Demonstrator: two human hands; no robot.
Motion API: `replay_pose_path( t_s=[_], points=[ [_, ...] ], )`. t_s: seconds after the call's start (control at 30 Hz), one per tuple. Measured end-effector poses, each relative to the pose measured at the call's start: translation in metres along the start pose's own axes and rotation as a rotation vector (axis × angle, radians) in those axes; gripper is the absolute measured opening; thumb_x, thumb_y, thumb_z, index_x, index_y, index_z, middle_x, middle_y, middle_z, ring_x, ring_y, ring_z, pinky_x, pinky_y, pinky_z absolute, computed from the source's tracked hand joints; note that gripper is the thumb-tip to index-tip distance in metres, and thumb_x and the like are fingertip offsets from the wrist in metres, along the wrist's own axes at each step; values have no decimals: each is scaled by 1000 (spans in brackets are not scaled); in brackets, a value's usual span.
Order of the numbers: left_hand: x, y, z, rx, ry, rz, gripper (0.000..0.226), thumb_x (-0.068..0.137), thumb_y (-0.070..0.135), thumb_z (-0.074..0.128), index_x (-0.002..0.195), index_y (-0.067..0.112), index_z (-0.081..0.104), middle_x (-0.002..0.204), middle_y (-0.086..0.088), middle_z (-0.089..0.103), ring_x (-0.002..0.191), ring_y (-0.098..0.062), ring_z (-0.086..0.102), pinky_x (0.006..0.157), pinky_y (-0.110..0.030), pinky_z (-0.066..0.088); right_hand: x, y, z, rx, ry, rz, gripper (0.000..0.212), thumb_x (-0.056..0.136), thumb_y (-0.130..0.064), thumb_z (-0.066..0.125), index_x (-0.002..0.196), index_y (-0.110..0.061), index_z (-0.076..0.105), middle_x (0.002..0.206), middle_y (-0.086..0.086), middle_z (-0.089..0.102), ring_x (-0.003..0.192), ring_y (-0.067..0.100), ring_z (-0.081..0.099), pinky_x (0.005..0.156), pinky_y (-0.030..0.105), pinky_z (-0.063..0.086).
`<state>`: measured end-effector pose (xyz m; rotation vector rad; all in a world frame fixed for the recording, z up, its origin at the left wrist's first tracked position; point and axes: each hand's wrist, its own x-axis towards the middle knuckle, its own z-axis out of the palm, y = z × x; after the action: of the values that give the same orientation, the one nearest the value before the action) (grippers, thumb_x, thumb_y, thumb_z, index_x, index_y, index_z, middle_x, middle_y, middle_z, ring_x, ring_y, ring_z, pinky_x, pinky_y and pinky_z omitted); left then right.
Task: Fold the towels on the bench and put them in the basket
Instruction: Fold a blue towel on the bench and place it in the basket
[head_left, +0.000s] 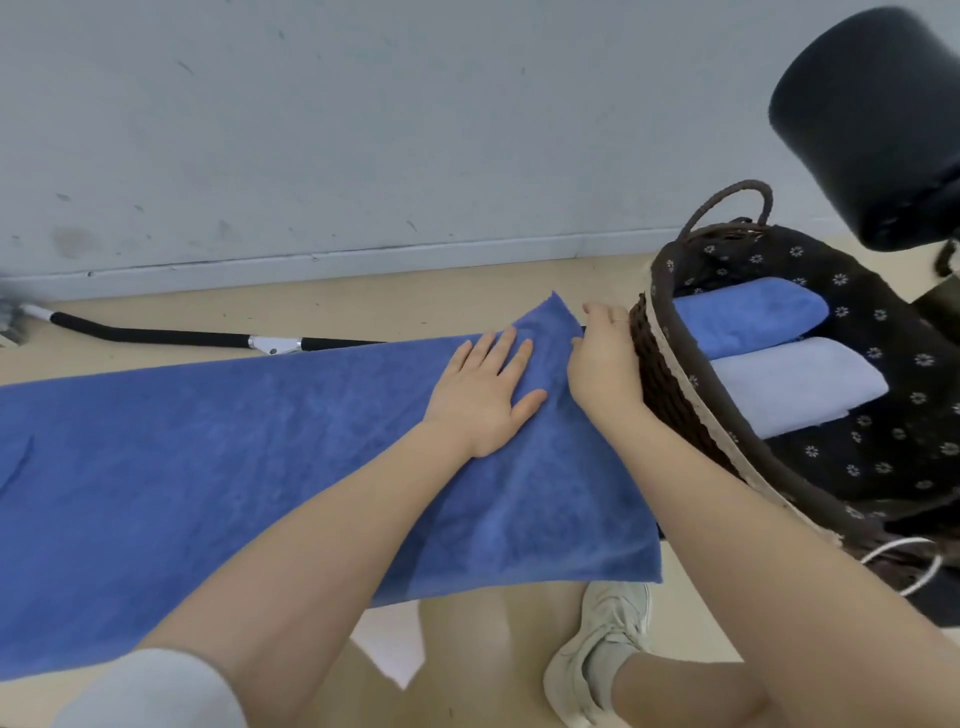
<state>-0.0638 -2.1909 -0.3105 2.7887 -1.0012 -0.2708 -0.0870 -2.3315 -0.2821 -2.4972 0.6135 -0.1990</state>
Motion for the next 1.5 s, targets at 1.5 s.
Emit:
replay_pose_path(
  t_s=[1.5],
  points=[
    [-228, -82, -20, -624, 315, -249, 50, 96, 12, 36, 145, 17, 29, 149, 1, 36, 136, -15, 34, 113, -33, 28, -192, -154, 27, 626, -184, -377, 11, 94, -15, 49, 85, -16, 55, 66, -9, 50, 59, 4, 43, 58, 10, 38]
  ],
)
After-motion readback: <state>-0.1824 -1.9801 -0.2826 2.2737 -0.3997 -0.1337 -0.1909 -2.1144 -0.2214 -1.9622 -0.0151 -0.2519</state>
